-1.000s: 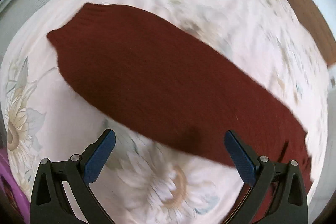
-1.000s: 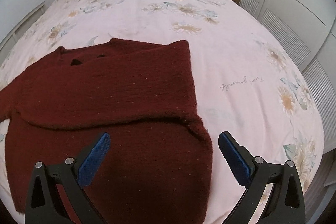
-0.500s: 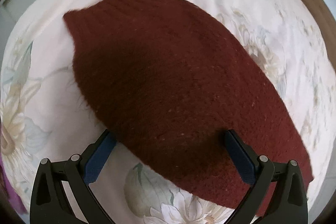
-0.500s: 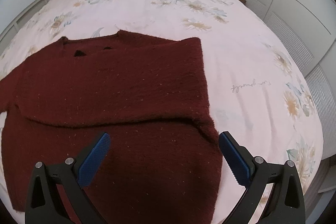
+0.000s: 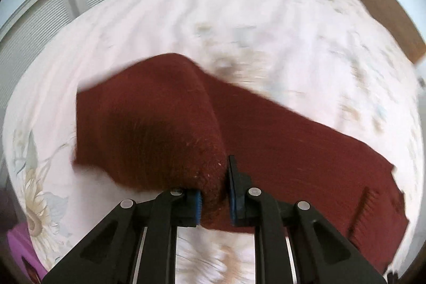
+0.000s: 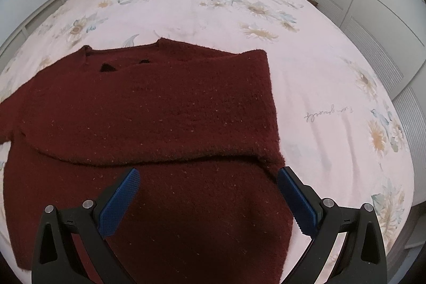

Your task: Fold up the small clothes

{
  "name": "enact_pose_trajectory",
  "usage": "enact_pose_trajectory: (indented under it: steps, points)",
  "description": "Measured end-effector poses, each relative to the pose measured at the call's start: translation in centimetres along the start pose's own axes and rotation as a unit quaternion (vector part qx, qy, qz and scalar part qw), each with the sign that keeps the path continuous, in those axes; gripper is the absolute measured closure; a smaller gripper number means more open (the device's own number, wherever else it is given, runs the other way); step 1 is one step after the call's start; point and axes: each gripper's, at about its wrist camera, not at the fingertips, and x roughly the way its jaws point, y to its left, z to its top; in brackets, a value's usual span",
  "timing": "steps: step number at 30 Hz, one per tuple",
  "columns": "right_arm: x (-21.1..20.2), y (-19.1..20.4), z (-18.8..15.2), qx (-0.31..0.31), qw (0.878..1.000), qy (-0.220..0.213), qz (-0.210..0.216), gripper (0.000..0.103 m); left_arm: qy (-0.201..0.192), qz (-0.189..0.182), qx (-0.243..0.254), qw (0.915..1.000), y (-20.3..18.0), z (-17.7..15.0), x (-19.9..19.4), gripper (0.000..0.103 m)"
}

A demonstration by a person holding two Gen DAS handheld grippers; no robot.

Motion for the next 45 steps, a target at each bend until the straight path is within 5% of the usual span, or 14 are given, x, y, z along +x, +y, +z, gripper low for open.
enact_pose_trajectory:
  steps: [13, 27, 33, 41, 45]
  points:
    - [-2.3, -1.8, 1.5, -0.011, 1.0, -0.028, -0.003, 0.001, -0.007, -0.076, 0.164, 0.9835, -16.5, -4.2, -2.0, 0.091]
    - [-3.7, -4.8, 3.1, 0.011, 0.999, -0.045, 0.005, 0.001, 0.003, -0.158, 0.298, 0.9413, -35.5, -11.6, -1.8, 0.092]
    - [-2.8, -4.8, 2.2, 0.016, 0.999, -0.028, 0.014, 0.001, 0.036, -0.127, 0.343, 0.9301, -38.7, -16.0, 3.5, 0.092]
    - [-1.6, -4.4, 1.0, 0.015, 1.0, -0.011, 0.021, 0.001, 0.059, -0.066, 0.378, 0.9215, -38.2, -18.5, 7.8, 0.088]
    - [-1.3, -4.6, 0.7, 0.02, 1.0, -0.005, 0.023, 0.001, 0.078, -0.064, 0.378, 0.9202, -37.9, -18.9, 8.5, 0.076]
